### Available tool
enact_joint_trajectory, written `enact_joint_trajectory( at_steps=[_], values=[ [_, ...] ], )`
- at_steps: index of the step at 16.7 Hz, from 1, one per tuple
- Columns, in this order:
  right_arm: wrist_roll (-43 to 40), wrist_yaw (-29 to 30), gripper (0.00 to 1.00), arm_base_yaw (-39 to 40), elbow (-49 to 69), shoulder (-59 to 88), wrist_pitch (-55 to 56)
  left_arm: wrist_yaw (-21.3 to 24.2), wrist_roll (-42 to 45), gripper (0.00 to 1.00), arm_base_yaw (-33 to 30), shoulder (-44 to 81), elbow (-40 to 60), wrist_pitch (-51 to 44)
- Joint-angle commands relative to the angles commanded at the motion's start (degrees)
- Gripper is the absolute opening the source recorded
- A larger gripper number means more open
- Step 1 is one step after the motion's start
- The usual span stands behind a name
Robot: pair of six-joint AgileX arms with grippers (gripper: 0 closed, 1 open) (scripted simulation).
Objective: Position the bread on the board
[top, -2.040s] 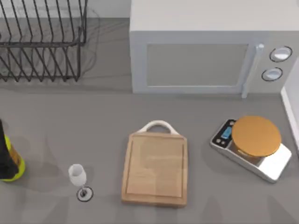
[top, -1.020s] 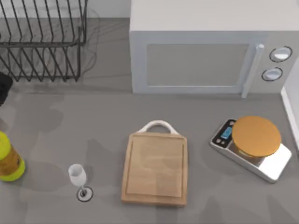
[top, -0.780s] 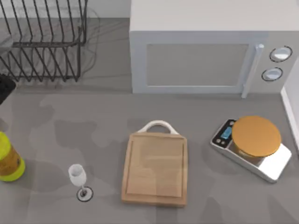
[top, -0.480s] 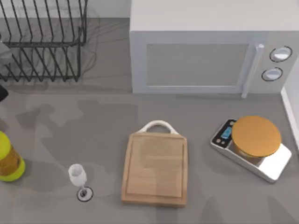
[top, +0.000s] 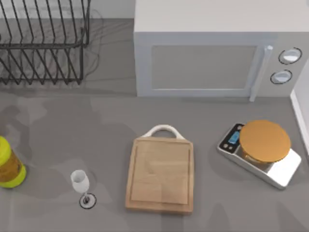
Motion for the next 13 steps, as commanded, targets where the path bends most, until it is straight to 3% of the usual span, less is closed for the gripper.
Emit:
enact_joint_trajectory(
  at_steps=[7,13],
  values=[
    [0.0,0.0,1.0,0.0,0.0,0.0,0.0,-0.05,1.99,1.0,1.78,0.26,-0.25,1.15],
    [0.0,0.0,1.0,0.0,0.0,0.0,0.0,0.06,5.1,1.0,5.16,4.17,-4.89,9.14]
  ],
)
